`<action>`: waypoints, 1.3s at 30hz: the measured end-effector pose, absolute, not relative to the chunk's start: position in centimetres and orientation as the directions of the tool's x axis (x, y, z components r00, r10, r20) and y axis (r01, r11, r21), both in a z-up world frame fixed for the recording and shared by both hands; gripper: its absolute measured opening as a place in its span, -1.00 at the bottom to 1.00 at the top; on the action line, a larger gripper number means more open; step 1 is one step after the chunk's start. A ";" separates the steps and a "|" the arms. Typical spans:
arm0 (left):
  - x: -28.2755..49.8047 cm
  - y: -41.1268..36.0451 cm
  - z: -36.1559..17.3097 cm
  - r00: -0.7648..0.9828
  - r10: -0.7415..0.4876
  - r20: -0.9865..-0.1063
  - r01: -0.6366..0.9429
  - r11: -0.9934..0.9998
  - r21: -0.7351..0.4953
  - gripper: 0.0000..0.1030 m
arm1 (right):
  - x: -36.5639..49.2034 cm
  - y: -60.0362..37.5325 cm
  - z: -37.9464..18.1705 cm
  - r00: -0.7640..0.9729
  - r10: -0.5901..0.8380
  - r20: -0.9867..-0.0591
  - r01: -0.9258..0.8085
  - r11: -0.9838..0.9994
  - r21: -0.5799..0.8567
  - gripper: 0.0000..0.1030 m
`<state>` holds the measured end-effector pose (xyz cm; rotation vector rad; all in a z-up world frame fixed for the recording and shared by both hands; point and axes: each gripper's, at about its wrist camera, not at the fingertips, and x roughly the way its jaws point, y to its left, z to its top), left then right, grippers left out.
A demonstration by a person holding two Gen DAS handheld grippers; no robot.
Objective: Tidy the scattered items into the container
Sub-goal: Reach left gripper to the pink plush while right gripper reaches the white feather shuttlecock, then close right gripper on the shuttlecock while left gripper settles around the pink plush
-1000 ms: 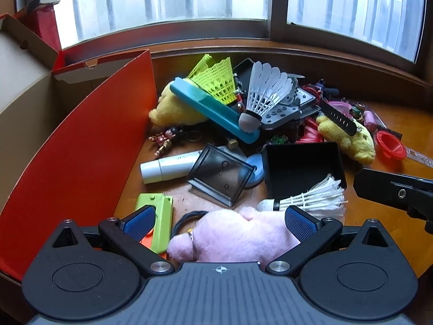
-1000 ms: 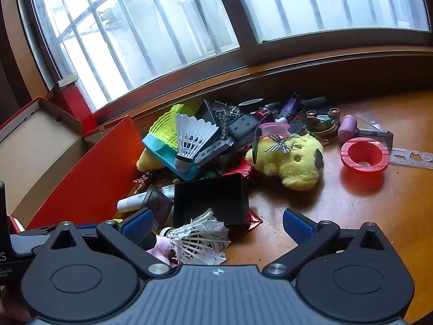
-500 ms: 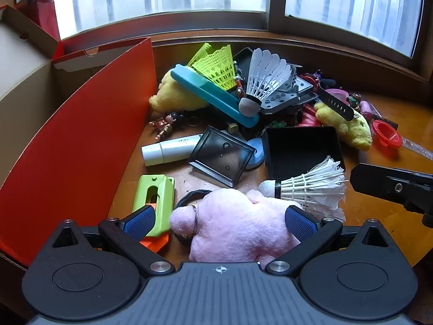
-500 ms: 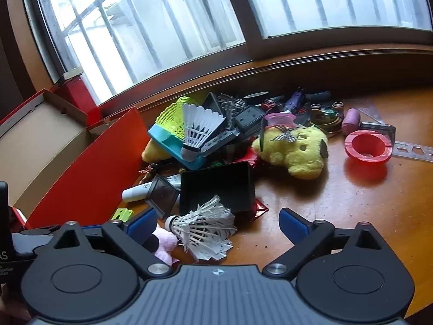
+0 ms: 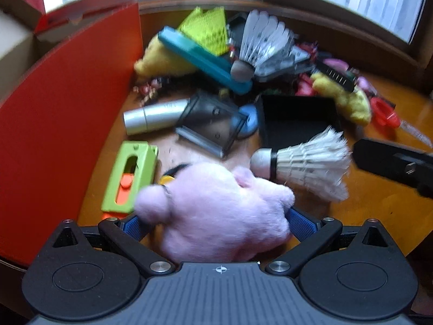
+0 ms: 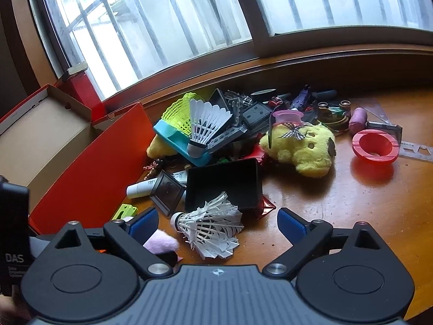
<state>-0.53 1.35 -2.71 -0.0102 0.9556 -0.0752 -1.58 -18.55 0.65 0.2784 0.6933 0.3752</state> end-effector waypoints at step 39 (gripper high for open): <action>0.6 0.9 -3.4 0.630 -0.060 -0.774 0.105 0.994 0.008 1.00 | 0.0 -16.6 -0.2 0.638 0.448 -0.626 -0.287 0.893 0.347 0.85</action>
